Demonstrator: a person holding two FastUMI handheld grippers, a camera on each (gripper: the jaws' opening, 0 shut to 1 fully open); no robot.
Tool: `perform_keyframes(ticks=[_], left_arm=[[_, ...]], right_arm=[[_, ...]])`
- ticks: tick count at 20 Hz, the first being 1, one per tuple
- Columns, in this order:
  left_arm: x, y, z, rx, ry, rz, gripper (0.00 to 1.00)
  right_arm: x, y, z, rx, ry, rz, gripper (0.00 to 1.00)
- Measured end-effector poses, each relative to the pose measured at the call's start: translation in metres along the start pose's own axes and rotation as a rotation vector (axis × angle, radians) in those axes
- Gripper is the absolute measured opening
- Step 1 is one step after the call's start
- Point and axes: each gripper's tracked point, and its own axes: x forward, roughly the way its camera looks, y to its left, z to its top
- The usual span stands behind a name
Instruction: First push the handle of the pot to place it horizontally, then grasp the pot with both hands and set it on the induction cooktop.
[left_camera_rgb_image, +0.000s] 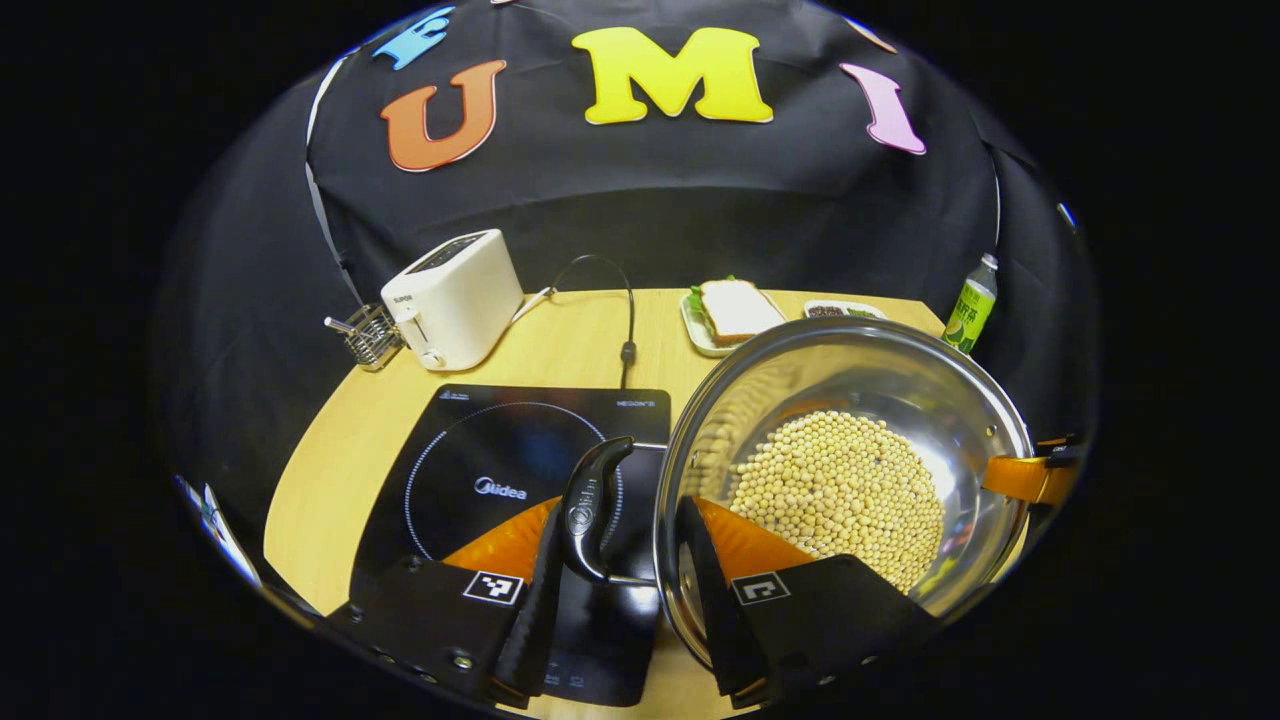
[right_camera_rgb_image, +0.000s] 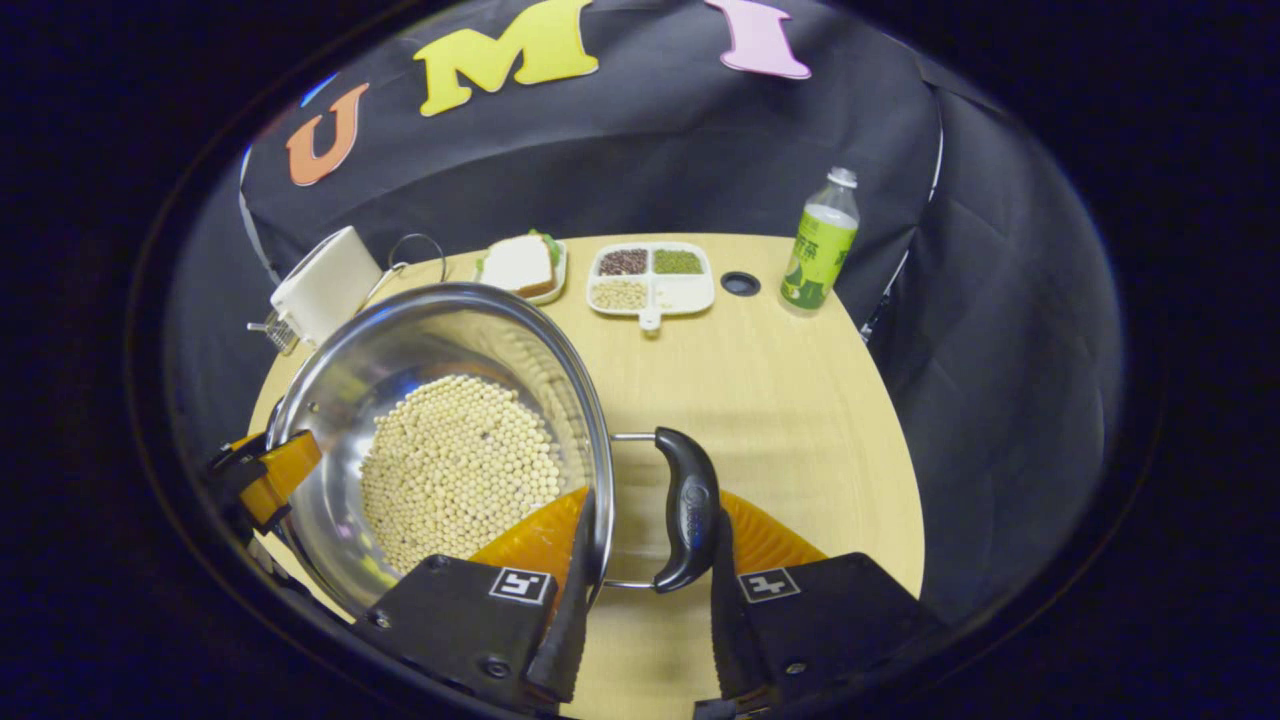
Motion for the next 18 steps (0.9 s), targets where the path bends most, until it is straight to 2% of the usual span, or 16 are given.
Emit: perform_keyframes(ticks=[11,18], left_arm=[[-0.014,0.103,0.013,-0.015,-0.025,0.054,0.61],[-0.01,0.159,0.012,-0.005,-0.023,0.075,0.61]], right_arm=[[-0.012,0.103,0.013,-0.016,-0.014,0.054,0.52],[-0.01,0.163,0.006,0.002,0.003,0.067,0.52]])
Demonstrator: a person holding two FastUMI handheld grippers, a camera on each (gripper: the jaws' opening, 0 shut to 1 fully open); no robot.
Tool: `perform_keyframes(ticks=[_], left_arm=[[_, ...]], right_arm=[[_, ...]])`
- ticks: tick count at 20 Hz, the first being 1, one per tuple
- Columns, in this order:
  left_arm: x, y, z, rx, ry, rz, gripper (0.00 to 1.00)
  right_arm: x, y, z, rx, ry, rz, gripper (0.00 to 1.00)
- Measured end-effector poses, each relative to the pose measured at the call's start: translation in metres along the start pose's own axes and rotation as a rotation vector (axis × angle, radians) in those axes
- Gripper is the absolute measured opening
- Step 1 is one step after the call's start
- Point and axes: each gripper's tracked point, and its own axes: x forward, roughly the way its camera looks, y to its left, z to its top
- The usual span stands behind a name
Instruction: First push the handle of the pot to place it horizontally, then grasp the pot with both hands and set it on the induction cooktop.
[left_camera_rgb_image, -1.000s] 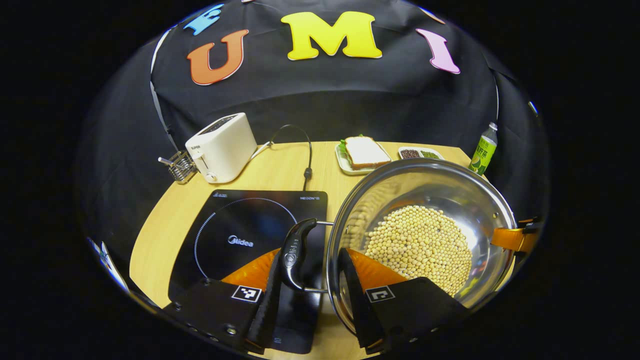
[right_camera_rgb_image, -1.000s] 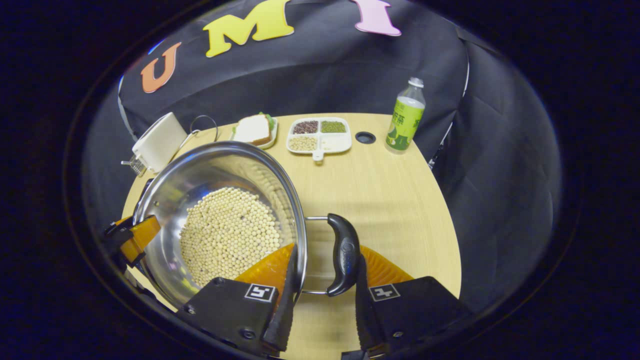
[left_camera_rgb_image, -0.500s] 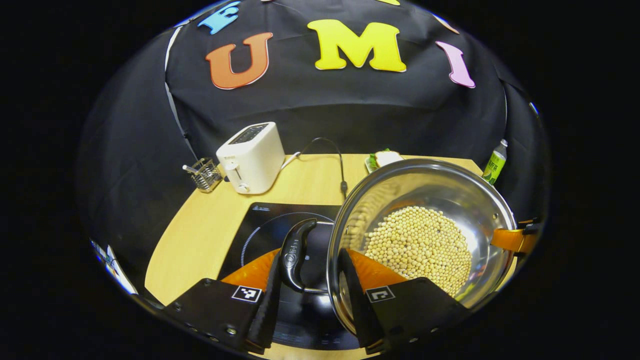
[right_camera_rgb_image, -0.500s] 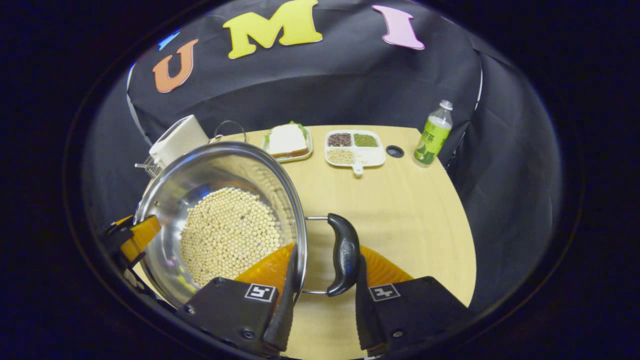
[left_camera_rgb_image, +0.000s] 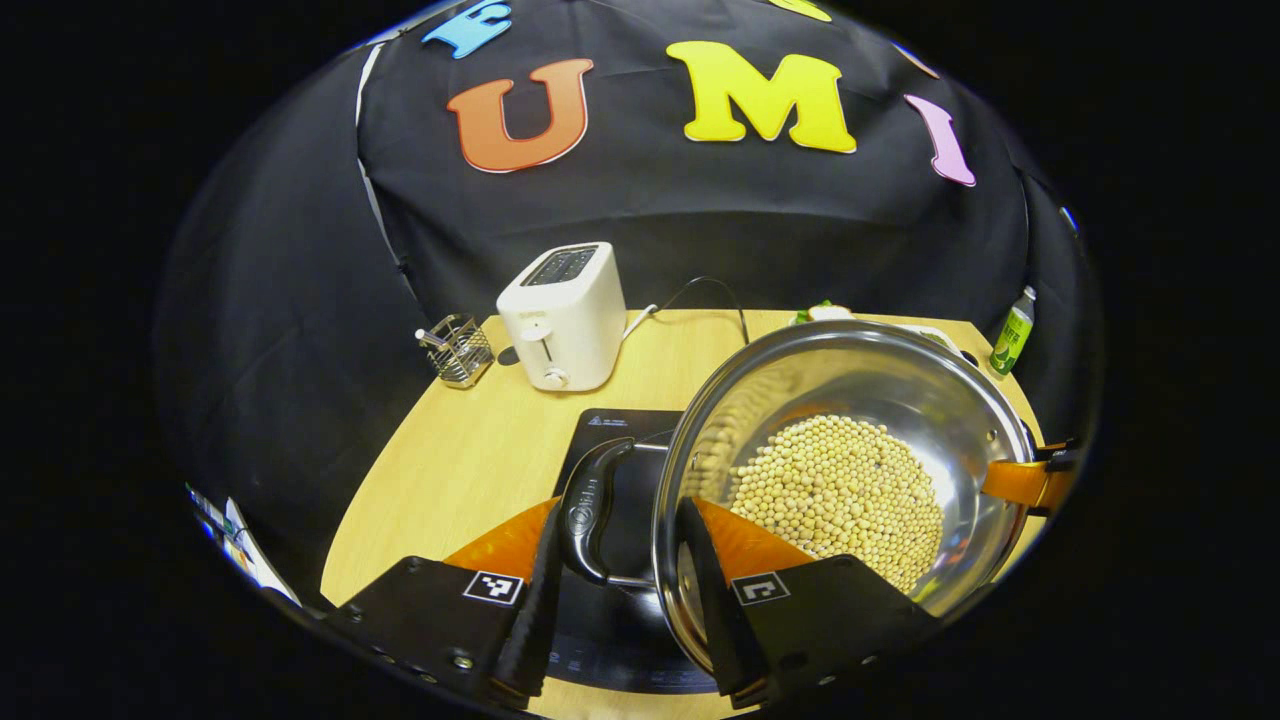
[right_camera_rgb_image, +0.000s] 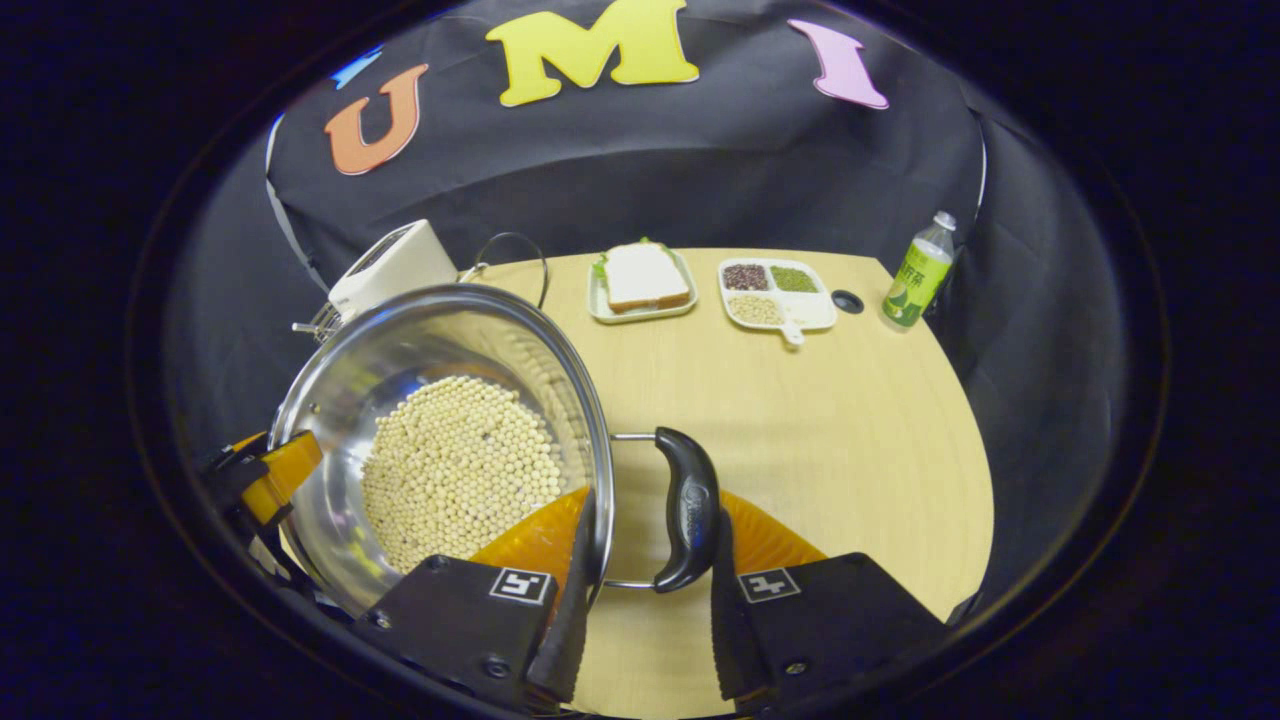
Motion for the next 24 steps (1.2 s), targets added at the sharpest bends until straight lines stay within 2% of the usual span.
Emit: perform_keyframes(ticks=[13,19,24], left_arm=[[0.053,0.065,-0.008,0.035,0.033,-0.013,0.61],[0.069,0.067,-0.022,0.03,0.065,-0.033,0.61],[0.077,0.068,-0.033,0.006,0.087,-0.048,0.61]], right_arm=[[0.042,0.076,-0.006,0.019,0.044,-0.011,0.52],[0.054,0.084,-0.017,0.026,0.074,-0.034,0.52],[0.054,0.086,-0.015,0.008,0.044,-0.071,0.52]])
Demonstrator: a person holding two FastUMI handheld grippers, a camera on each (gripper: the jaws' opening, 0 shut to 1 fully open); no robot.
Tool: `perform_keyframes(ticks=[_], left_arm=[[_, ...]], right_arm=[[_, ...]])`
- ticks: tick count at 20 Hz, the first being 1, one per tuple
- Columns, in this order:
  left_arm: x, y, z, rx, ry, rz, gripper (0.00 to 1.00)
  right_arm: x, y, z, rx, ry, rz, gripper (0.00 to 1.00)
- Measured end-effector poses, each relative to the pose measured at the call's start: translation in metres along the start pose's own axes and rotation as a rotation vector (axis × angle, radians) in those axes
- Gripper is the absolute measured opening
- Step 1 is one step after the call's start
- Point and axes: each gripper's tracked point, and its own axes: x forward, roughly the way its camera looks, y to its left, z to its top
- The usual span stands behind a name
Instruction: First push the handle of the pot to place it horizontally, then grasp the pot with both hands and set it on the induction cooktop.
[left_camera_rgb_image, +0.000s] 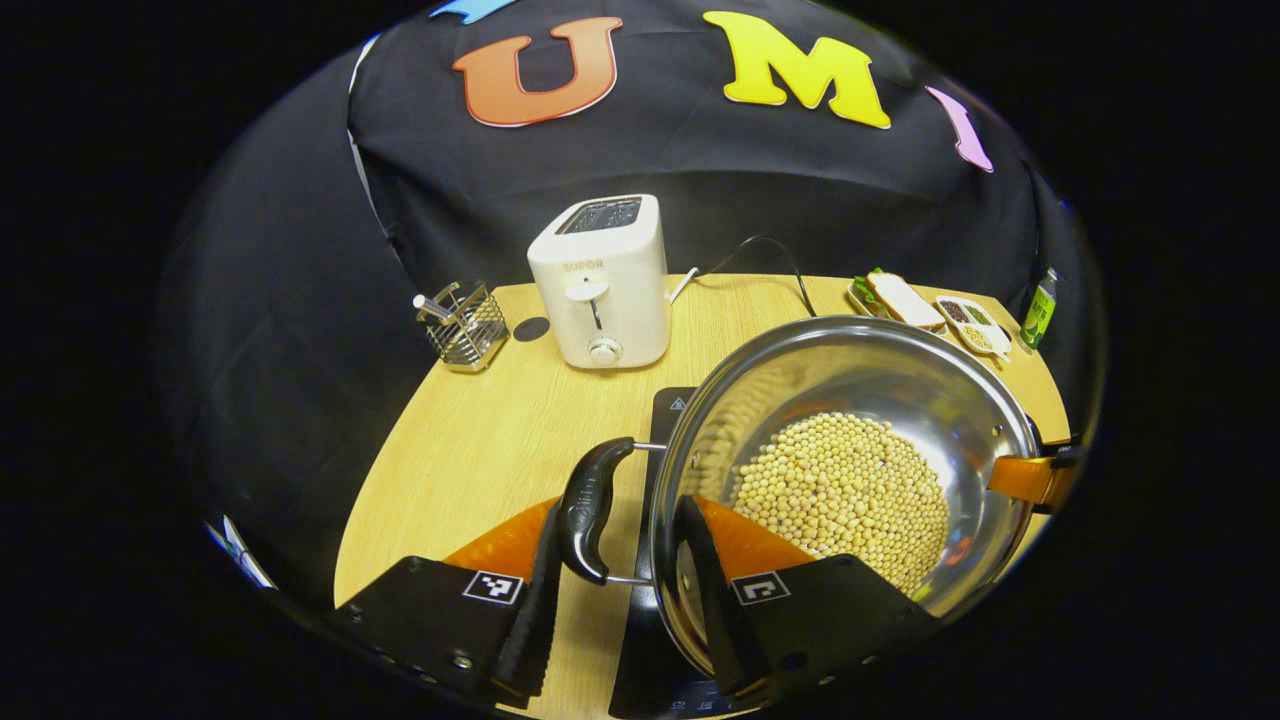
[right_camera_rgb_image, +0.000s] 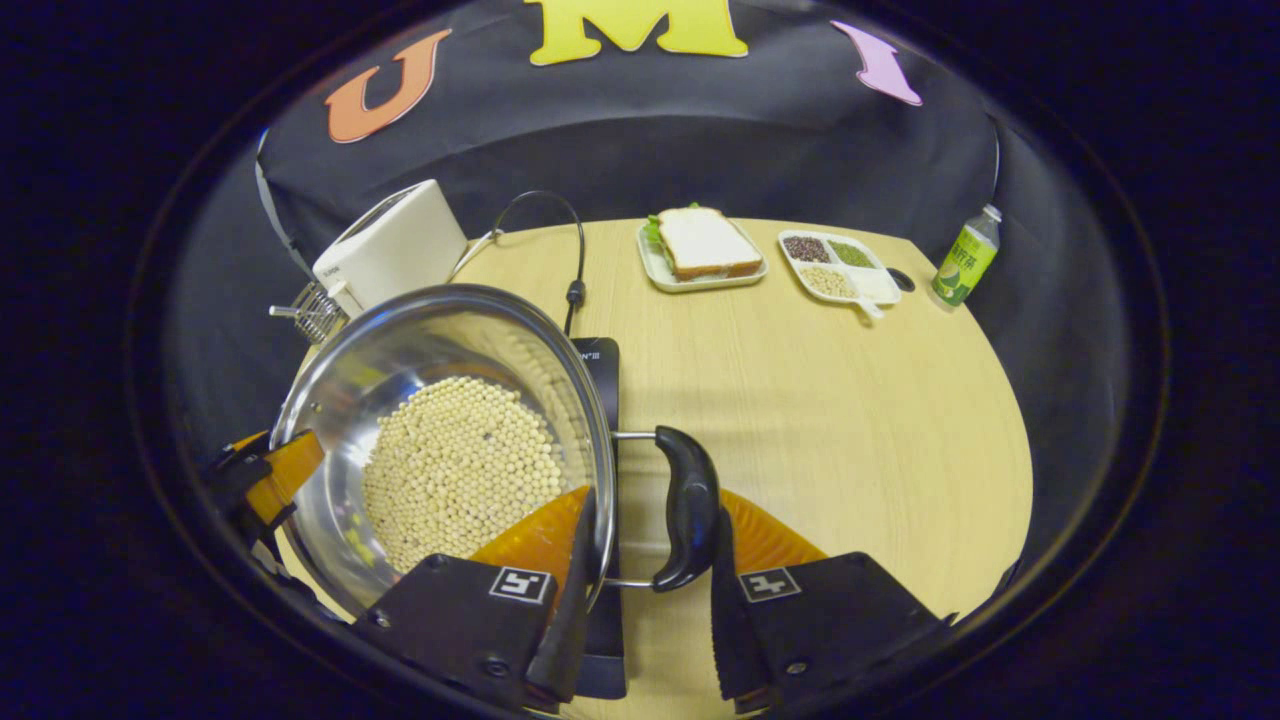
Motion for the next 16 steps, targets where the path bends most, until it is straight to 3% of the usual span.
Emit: perform_keyframes(ticks=[8,13,16], left_arm=[[0.003,-0.002,0.004,0.034,-0.027,-0.025,0.67],[-0.014,0.017,0.016,0.02,-0.141,0.054,0.98],[-0.029,0.022,0.02,0.025,-0.173,0.093,0.97]], right_arm=[[-0.001,0.0,-0.002,0.026,-0.032,0.003,0.6],[-0.019,-0.008,0.017,0.019,-0.173,0.035,0.8],[-0.032,-0.012,0.028,-0.053,-0.235,0.024,0.78]])
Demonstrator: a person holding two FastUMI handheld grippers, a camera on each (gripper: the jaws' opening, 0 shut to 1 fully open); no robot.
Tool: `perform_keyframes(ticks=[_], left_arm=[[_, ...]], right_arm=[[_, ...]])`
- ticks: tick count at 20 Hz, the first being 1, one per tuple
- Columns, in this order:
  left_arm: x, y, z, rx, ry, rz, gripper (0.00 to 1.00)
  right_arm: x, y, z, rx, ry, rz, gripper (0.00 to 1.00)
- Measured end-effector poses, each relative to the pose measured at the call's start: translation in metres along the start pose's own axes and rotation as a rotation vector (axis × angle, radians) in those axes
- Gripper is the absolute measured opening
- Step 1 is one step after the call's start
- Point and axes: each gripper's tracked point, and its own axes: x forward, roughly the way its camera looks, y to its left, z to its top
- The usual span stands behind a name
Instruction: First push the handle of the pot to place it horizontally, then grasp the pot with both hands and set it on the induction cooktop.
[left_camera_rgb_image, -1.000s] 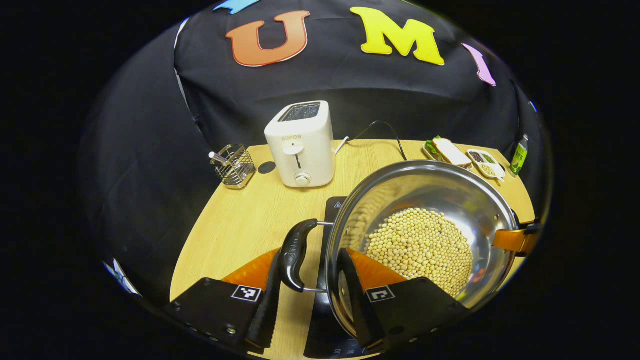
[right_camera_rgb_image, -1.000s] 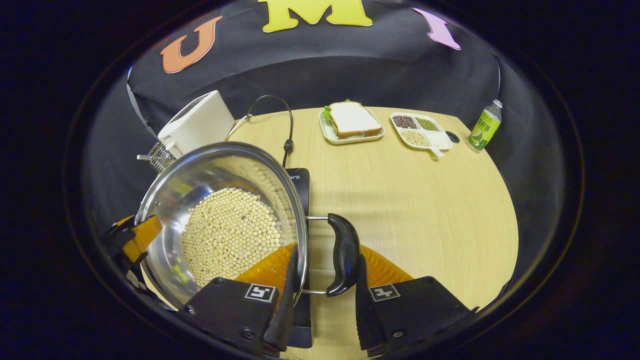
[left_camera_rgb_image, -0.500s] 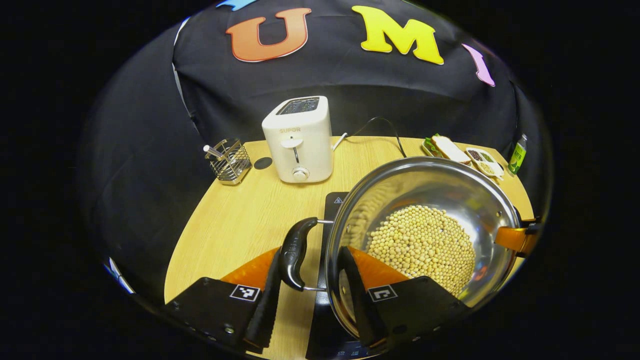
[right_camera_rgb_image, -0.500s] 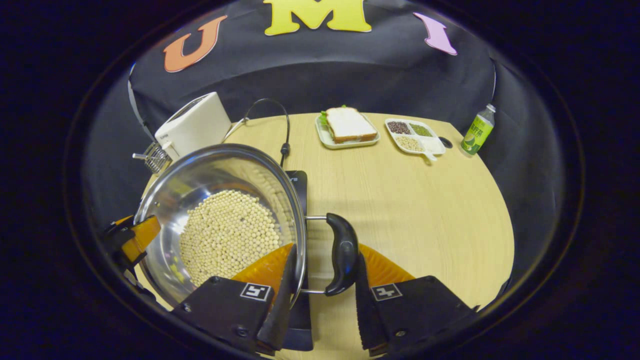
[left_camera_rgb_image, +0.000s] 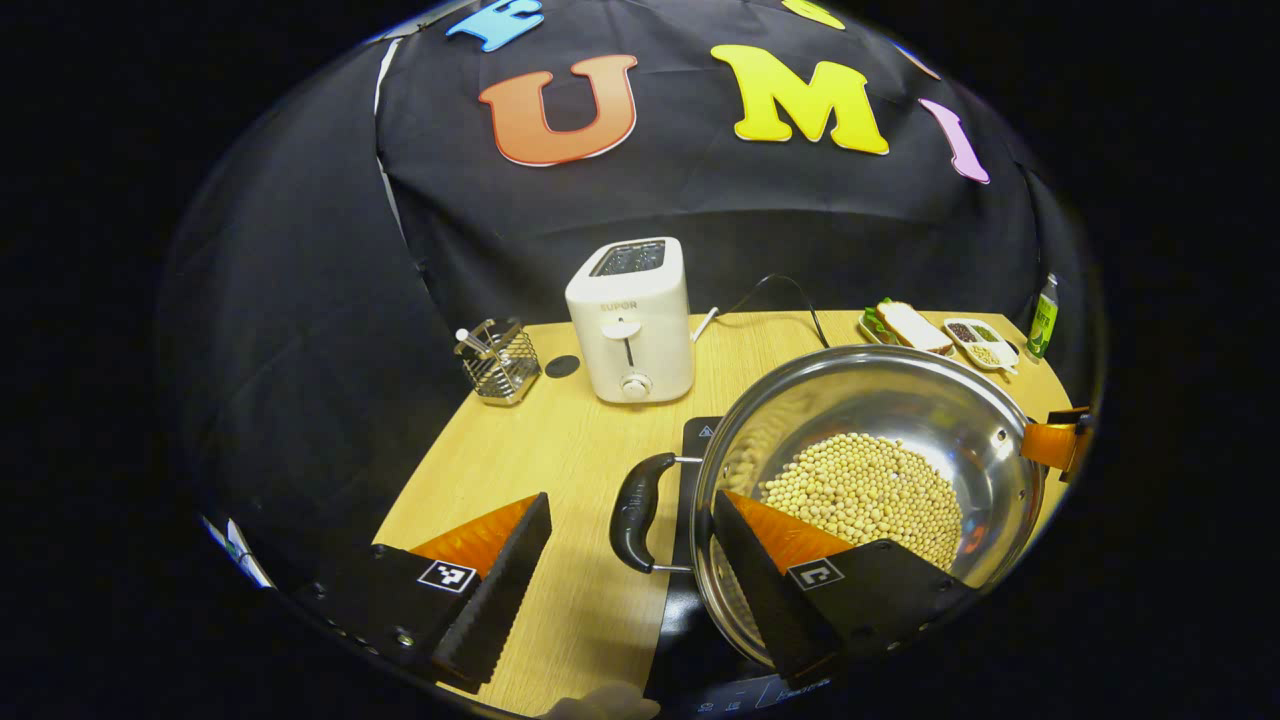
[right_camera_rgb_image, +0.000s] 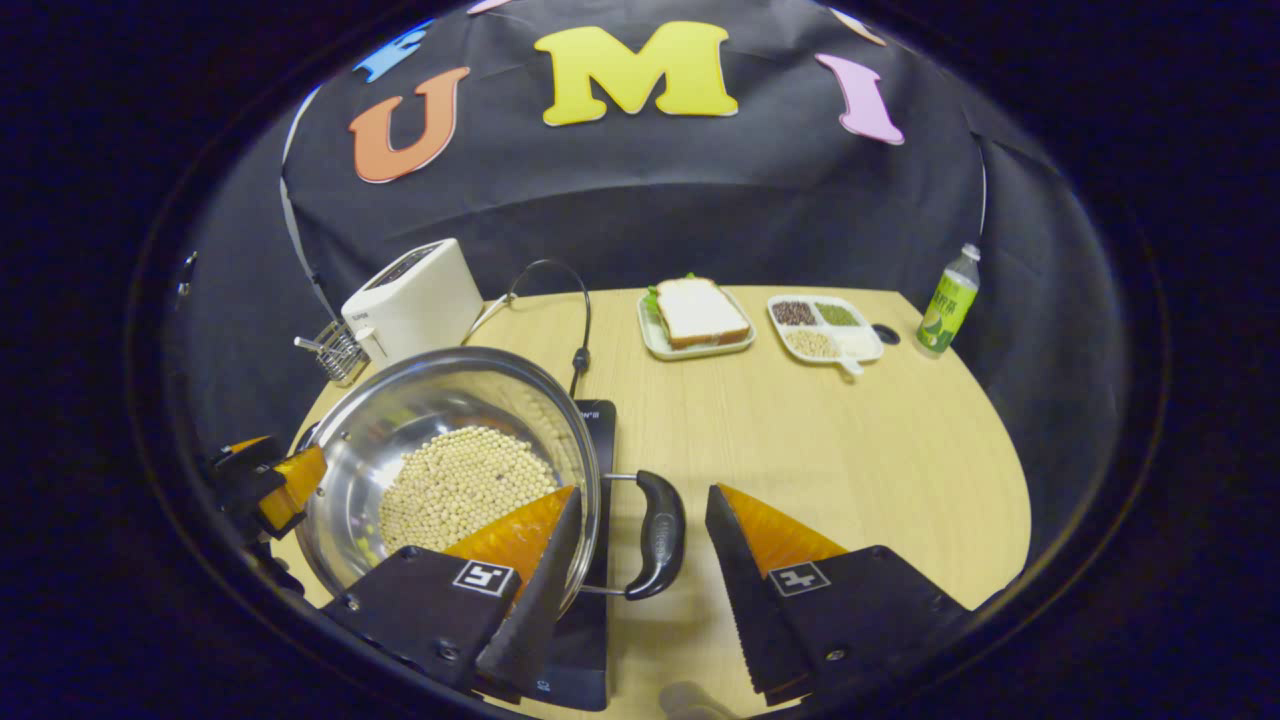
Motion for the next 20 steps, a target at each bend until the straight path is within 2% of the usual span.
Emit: perform_keyframes(ticks=[1,6,12,14,15,18,20], left_arm=[[-0.005,0.003,0.004,0.004,-0.013,0.011,0.97],[-0.038,0.018,0.02,0.023,-0.077,0.072,0.97],[-0.1,0.02,0.059,0.002,-0.174,0.109,0.97],[-0.128,0.014,0.073,-0.013,-0.206,0.108,0.96],[-0.139,0.01,0.079,-0.018,-0.221,0.106,0.96],[-0.175,-0.008,0.102,-0.034,-0.275,0.085,0.96],[-0.196,-0.022,0.111,-0.043,-0.302,0.066,0.96]], right_arm=[[-0.002,-0.001,0.003,-0.015,-0.012,0.0,0.84],[-0.029,-0.009,0.019,-0.05,-0.08,-0.002,0.85],[-0.088,-0.03,0.05,-0.126,-0.212,-0.002,0.84],[-0.105,-0.042,0.058,-0.136,-0.24,-0.004,0.87],[-0.115,-0.048,0.064,-0.138,-0.256,-0.005,0.92],[-0.146,-0.068,0.077,-0.144,-0.307,-0.019,1.0],[-0.165,-0.08,0.082,-0.156,-0.335,-0.027,0.99]])
